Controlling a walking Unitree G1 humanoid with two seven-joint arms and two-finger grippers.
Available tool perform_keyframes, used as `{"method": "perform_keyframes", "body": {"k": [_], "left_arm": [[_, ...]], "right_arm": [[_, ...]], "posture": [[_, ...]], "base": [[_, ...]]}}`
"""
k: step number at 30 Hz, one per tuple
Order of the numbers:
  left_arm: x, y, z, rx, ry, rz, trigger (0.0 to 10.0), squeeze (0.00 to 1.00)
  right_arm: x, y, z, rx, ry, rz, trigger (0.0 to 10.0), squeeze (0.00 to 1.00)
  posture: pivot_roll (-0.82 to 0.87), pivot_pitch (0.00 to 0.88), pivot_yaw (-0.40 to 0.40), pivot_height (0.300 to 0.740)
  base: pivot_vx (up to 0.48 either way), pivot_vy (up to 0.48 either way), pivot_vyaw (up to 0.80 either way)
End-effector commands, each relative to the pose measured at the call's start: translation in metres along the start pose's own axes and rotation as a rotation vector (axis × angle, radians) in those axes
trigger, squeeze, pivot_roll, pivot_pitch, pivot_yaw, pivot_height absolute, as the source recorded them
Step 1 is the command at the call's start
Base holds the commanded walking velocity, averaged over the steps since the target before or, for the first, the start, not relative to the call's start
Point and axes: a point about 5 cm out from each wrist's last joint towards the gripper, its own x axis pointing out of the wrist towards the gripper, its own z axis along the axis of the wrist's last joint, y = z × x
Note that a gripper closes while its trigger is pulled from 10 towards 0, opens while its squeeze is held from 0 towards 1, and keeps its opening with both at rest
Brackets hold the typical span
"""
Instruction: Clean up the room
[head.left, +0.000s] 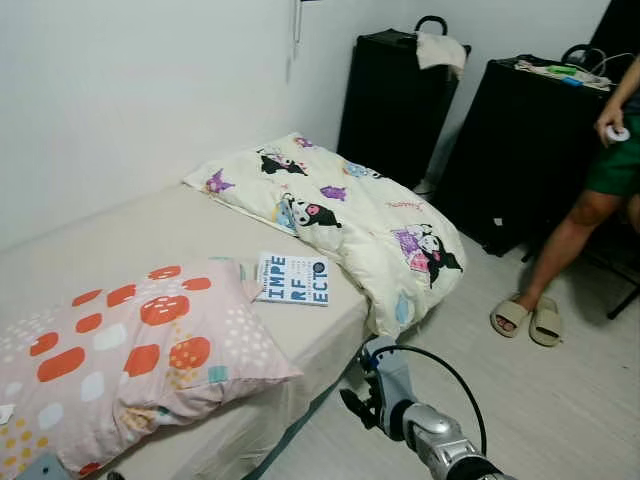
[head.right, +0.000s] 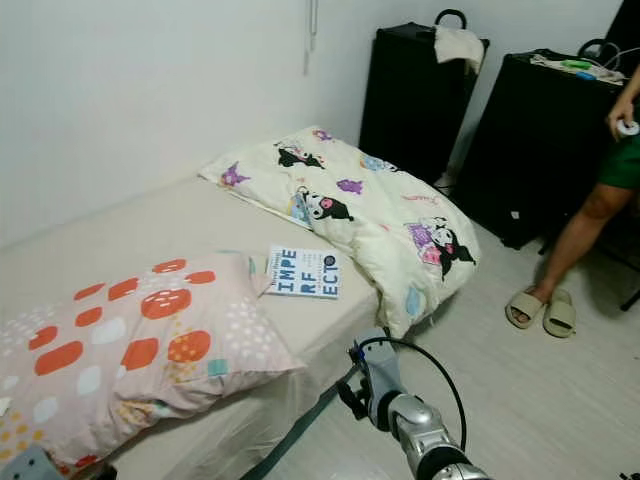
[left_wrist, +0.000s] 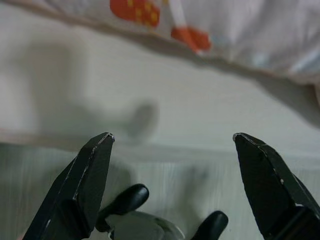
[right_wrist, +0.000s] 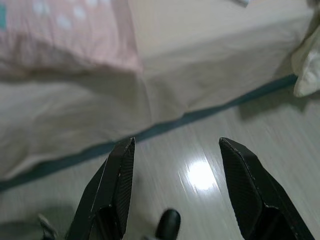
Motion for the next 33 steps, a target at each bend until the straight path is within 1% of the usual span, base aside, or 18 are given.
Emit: {"method": "perform_keyframes", "body": {"k": [1,4,7,8,12,13,14,15,16,17,18,19,20,21,22,25,27,33], "left_arm": [[-0.002,-0.002,-0.010,0.023,0.032,-0.019,10.0,0.00],[-0.002,-0.004,-0.011,0.026,0.033,-0.028,10.0,0.00],[-0.002,-0.014,-0.011,0.065,0.030,-0.069,10.0,0.00],[-0.002,-0.017,-0.010,0.079,0.025,-0.084,10.0,0.00],[-0.002,-0.019,-0.010,0.086,0.021,-0.092,10.0,0.00],[-0.002,-0.022,-0.010,0.114,0.024,-0.106,10.0,0.00],[-0.002,-0.022,-0.010,0.114,0.024,-0.106,10.0,0.00],[-0.002,-0.027,-0.010,0.163,0.021,-0.120,10.0,0.00],[-0.002,-0.027,-0.010,0.163,0.021,-0.120,10.0,0.00],[-0.002,-0.031,-0.010,0.190,0.021,-0.135,10.0,0.00],[-0.002,-0.031,-0.010,0.190,0.021,-0.135,10.0,0.00],[-0.002,-0.034,-0.010,0.205,0.021,-0.146,10.0,0.00],[-0.002,-0.034,-0.010,0.205,0.021,-0.146,10.0,0.00],[-0.002,-0.036,-0.010,0.245,0.025,-0.161,10.0,0.00],[-0.002,-0.038,-0.011,0.274,0.033,-0.174,10.0,0.00],[-0.002,-0.039,-0.012,0.294,0.038,-0.181,10.0,0.00],[-0.003,-0.041,-0.014,0.320,0.052,-0.198,10.0,0.00],[-0.003,-0.044,-0.015,0.307,0.057,-0.204,10.0,0.00]], "right_arm": [[-0.001,0.002,-0.008,-0.016,0.039,-0.002,10.0,0.00],[-0.002,0.001,-0.011,-0.014,0.043,-0.010,10.0,0.00],[-0.007,-0.003,-0.024,-0.059,0.104,-0.051,10.0,0.00],[-0.010,-0.006,-0.030,-0.066,0.135,-0.083,10.0,0.00],[-0.011,-0.008,-0.034,-0.067,0.154,-0.104,10.0,0.00],[-0.015,-0.010,-0.043,-0.048,0.191,-0.135,10.0,0.00],[-0.015,-0.010,-0.043,-0.048,0.191,-0.135,10.0,0.00],[-0.020,-0.012,-0.053,-0.007,0.227,-0.167,10.0,0.00],[-0.020,-0.012,-0.053,-0.007,0.227,-0.167,10.0,0.00],[-0.024,-0.013,-0.062,0.045,0.253,-0.196,10.0,0.00],[-0.024,-0.013,-0.062,0.045,0.253,-0.196,10.0,0.00],[-0.026,-0.014,-0.067,0.080,0.269,-0.214,10.0,0.00],[-0.026,-0.014,-0.067,0.080,0.269,-0.214,10.0,0.00],[-0.028,-0.014,-0.071,0.102,0.278,-0.227,10.0,0.00],[-0.028,-0.014,-0.071,0.114,0.275,-0.233,10.0,0.00],[-0.028,-0.014,-0.070,0.119,0.272,-0.236,10.0,0.00],[-0.025,-0.015,-0.064,0.130,0.246,-0.238,10.0,0.00],[-0.020,-0.015,-0.053,0.129,0.208,-0.234,10.0,0.00]], "posture": [[-0.01,0.003,-0.096,0.740],[-0.01,0.002,-0.096,0.740],[-0.02,0.000,-0.094,0.740],[-0.02,0.000,-0.092,0.740],[-0.02,0.000,-0.092,0.740],[-0.01,0.000,-0.090,0.740],[-0.01,0.000,-0.090,0.740],[-0.01,0.000,-0.088,0.740],[-0.01,0.000,-0.088,0.740],[-0.01,0.000,-0.087,0.740],[-0.01,0.000,-0.087,0.740],[-0.01,0.000,-0.087,0.740],[-0.01,0.000,-0.087,0.740],[-0.01,0.000,-0.083,0.740],[-0.01,0.000,-0.077,0.740],[-0.01,0.000,-0.076,0.740],[-0.01,0.000,-0.072,0.740],[-0.01,0.000,-0.069,0.740]], "base": [[0.000,0.000,0.00],[0.000,0.000,0.00],[0.000,0.000,0.67],[0.000,0.000,0.67],[0.000,0.000,0.67],[0.000,0.000,0.67],[0.000,0.000,0.67],[0.000,0.000,0.68],[0.000,0.000,0.68],[0.000,0.000,0.68],[0.000,0.000,0.68],[0.000,0.000,0.68],[0.000,0.000,0.68],[0.000,0.000,0.67],[0.000,0.000,0.67],[0.000,0.000,0.67],[0.000,-0.480,0.67],[0.000,-0.431,0.66]]}}
